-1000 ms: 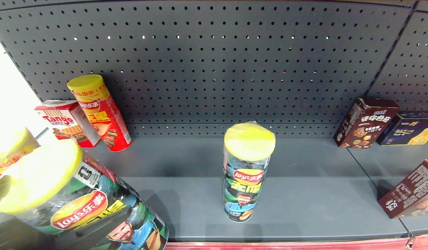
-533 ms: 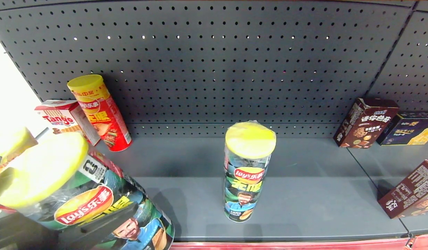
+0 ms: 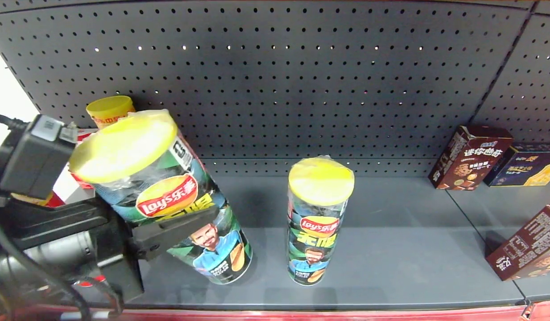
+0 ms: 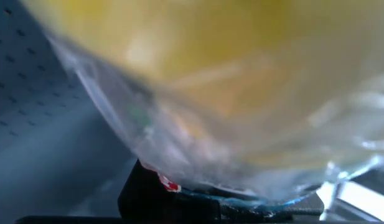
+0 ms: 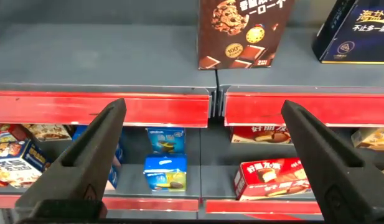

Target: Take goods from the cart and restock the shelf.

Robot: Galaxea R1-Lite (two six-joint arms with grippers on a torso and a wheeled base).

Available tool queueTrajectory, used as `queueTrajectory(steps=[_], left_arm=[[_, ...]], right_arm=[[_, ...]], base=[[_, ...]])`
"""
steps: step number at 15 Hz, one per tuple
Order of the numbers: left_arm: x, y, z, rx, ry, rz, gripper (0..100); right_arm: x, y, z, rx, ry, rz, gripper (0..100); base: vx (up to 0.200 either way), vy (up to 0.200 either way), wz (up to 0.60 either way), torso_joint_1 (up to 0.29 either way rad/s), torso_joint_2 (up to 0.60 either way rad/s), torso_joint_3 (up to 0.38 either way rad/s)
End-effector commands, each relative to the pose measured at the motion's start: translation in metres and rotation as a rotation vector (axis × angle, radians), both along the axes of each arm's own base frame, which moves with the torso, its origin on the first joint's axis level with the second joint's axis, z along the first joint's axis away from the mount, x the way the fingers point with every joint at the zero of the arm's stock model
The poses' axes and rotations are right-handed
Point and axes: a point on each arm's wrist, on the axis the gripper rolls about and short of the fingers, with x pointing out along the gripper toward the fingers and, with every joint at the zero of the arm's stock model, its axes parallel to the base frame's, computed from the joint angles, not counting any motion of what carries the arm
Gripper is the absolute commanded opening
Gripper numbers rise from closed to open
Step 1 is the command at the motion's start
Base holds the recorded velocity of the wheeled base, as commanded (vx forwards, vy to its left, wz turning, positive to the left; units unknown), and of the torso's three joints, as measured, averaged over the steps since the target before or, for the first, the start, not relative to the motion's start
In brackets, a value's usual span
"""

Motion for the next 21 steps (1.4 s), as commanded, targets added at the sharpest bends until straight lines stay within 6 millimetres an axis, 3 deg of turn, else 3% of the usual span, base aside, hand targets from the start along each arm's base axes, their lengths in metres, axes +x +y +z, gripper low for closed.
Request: queueTrajectory(steps=[1, 4, 8, 11, 21], left_arm=[[0.022, -0.007, -0.008, 0.041, 0.030, 0.022, 0], [0.043, -0.017, 0.005, 0.091, 0.052, 0.024, 0], [0.055, -0.024, 0.011, 0.171, 0.117, -0.006, 0], [0.079, -0.037, 0.021, 0.162, 0.086, -0.051, 0], [0.161, -0.065, 0.018, 0.195, 0.007, -0.056, 0]], right_arm=[[0.000, 0.000, 0.000, 0.000, -0.001, 0.000, 100], [0.000, 0.000, 0.000, 0.000, -0.001, 0.000, 100], [0.000, 0.000, 0.000, 0.000, -0.001, 0.000, 100], [0.000, 0.000, 0.000, 0.000, -0.001, 0.000, 100], [0.000, 0.000, 0.000, 0.000, -0.001, 0.000, 100]], base=[[0.000, 0.000, 0.00, 0.000, 0.00, 0.000], [0.000, 0.000, 0.00, 0.000, 0.00, 0.000], [0.000, 0.000, 0.00, 0.000, 0.00, 0.000], [0.000, 0.000, 0.00, 0.000, 0.00, 0.000], [0.000, 0.000, 0.00, 0.000, 0.00, 0.000]])
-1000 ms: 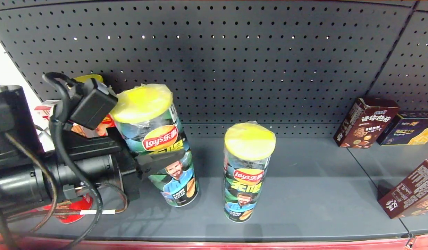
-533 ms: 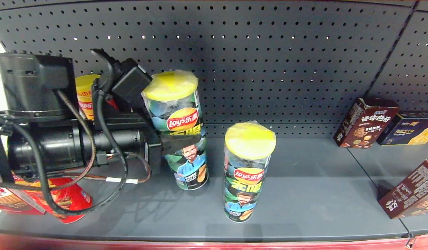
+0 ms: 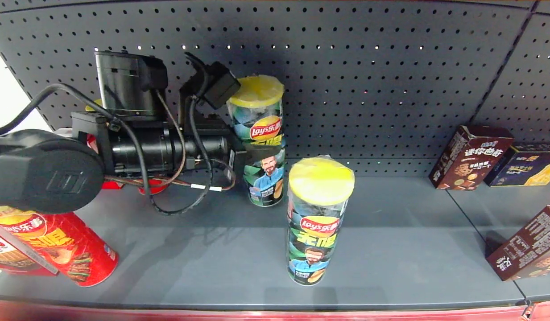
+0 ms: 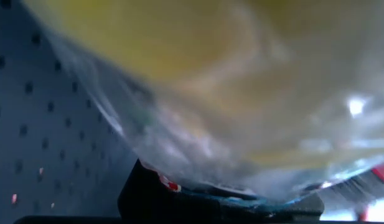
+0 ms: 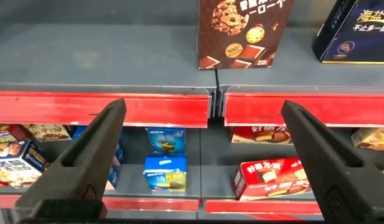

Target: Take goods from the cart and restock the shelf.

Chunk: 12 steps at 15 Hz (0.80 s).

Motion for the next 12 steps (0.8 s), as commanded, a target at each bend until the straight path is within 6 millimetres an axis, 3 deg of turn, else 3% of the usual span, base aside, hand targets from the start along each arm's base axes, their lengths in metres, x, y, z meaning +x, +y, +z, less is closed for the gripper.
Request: queueTrajectory(steps=[1, 5, 7, 12], left_arm=[[0.024, -0.008, -0.013, 0.005, 0.029, -0.024, 0], [0.051, -0.015, -0.027, 0.034, 0.009, -0.052, 0], [0.056, -0.017, -0.027, 0.012, 0.010, -0.133, 0], [0.072, -0.019, -0.029, 0.013, -0.014, -0.129, 0]], right_arm=[[0.000, 0.000, 0.000, 0.000, -0.001, 0.000, 100], [0.000, 0.000, 0.000, 0.000, -0.001, 0.000, 100], [0.000, 0.000, 0.000, 0.000, -0.001, 0.000, 100], [0.000, 0.000, 0.000, 0.000, -0.001, 0.000, 100]], base=[[0.000, 0.000, 0.00, 0.000, 0.00, 0.000], [0.000, 0.000, 0.00, 0.000, 0.00, 0.000], [0.000, 0.000, 0.00, 0.000, 0.00, 0.000], [0.000, 0.000, 0.00, 0.000, 0.00, 0.000]])
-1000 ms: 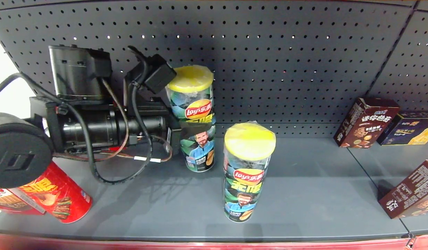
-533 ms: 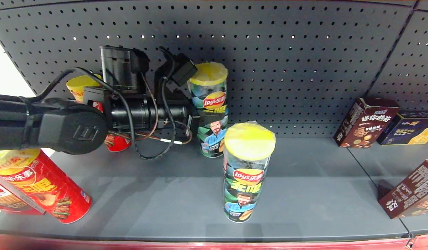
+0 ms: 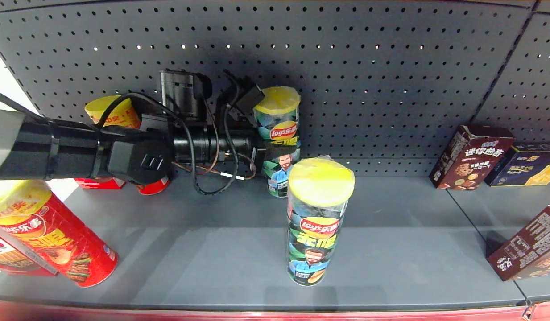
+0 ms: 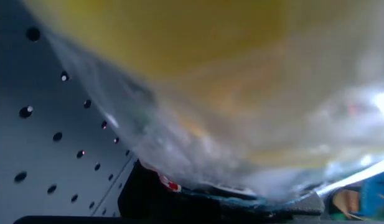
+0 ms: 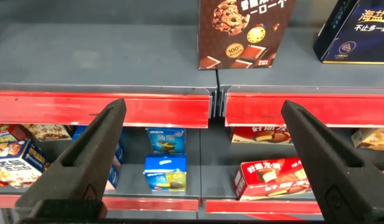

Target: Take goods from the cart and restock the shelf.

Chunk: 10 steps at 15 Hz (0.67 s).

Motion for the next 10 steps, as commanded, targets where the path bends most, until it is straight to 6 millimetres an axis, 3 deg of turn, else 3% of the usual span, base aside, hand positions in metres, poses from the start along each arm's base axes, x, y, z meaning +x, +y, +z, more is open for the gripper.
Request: queueTrajectory(steps=[1, 10], left_arm=[[0.008, -0.002, -0.007, 0.007, 0.004, 0.002, 0], [0.011, -0.007, -0.020, 0.021, 0.034, -0.006, 0]], right_arm=[[0.000, 0.000, 0.000, 0.000, 0.000, 0.000, 100], [0.000, 0.000, 0.000, 0.000, 0.000, 0.000, 100]], base=[[0.000, 0.000, 0.00, 0.000, 0.00, 0.000], [0.000, 0.000, 0.00, 0.000, 0.00, 0.000]])
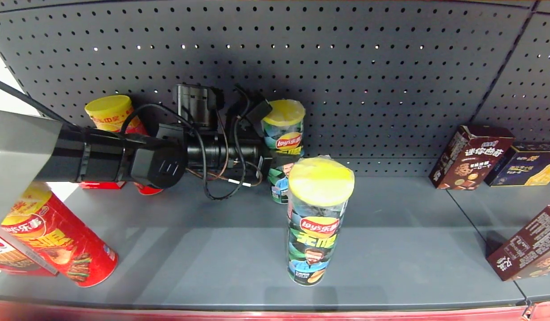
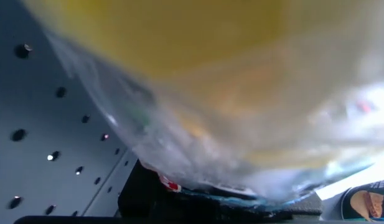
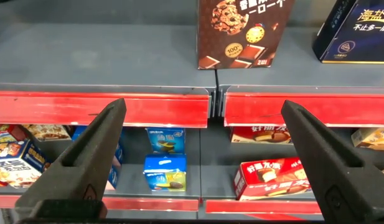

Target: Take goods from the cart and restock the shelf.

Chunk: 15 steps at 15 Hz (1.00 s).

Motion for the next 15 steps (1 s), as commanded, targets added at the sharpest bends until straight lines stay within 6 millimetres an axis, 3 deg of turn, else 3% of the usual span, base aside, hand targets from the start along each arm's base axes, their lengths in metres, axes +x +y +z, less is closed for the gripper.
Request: queueTrajectory(steps=[1, 4, 5, 9, 15], left_arm=[[-0.001, -0.001, -0.001, 0.002, 0.004, -0.003, 0], [-0.001, -0.001, -0.004, 0.007, 0.011, -0.005, 0], [-0.002, -0.001, -0.005, 0.009, 0.014, -0.004, 100], [-0.005, 0.001, -0.007, 0.030, 0.007, 0.024, 100], [-0.042, 0.022, 0.015, 0.048, -0.033, 0.134, 100]], right_arm=[[0.000, 0.000, 0.000, 0.000, 0.000, 0.000, 100], [0.000, 0.000, 0.000, 0.000, 0.000, 0.000, 100], [0.000, 0.000, 0.000, 0.000, 0.000, 0.000, 100], [0.000, 0.000, 0.000, 0.000, 0.000, 0.000, 100], [0.000, 0.000, 0.000, 0.000, 0.000, 0.000, 100]], base=[[0.000, 0.000, 0.00, 0.000, 0.00, 0.000], [0.000, 0.000, 0.00, 0.000, 0.00, 0.000], [0.000, 0.000, 0.00, 0.000, 0.00, 0.000], [0.000, 0.000, 0.00, 0.000, 0.00, 0.000], [0.000, 0.000, 0.00, 0.000, 0.00, 0.000]])
